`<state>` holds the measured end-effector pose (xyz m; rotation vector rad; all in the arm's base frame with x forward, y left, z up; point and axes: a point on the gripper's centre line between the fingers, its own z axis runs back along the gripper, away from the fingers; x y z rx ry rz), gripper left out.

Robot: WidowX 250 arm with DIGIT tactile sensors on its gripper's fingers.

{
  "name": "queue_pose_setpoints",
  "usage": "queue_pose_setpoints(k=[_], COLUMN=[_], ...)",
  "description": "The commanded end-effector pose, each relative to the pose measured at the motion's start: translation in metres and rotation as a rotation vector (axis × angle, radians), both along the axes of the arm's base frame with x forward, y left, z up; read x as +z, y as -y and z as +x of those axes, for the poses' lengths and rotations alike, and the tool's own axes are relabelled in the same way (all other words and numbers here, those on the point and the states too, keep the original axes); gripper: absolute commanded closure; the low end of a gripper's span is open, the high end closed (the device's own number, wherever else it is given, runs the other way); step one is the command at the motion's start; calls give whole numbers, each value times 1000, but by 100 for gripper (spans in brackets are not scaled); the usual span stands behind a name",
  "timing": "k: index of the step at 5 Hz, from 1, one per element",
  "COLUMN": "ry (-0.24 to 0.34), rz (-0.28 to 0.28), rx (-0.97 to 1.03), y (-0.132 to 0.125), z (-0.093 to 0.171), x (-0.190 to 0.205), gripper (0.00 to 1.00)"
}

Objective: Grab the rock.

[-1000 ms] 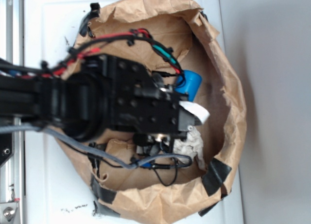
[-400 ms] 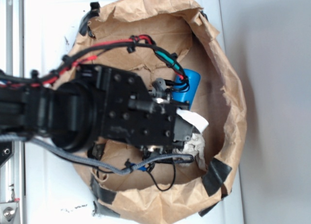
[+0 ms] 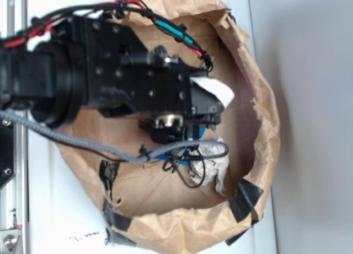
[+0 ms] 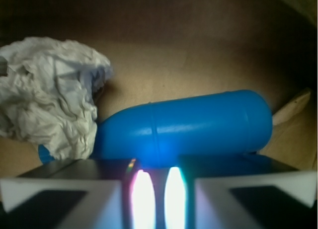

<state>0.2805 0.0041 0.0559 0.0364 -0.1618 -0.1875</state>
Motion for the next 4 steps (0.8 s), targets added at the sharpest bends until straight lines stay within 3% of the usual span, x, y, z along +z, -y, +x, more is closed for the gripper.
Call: queue_pose_setpoints(k=[1, 2, 3, 4], ry=[75, 71, 48, -1], rz=[-15, -27, -42, 2], rx=[27, 32, -27, -45], y=[2, -1, -1, -1], z=[5, 6, -40, -66], x=[24, 25, 12, 10], gripper=[0, 0, 0, 0])
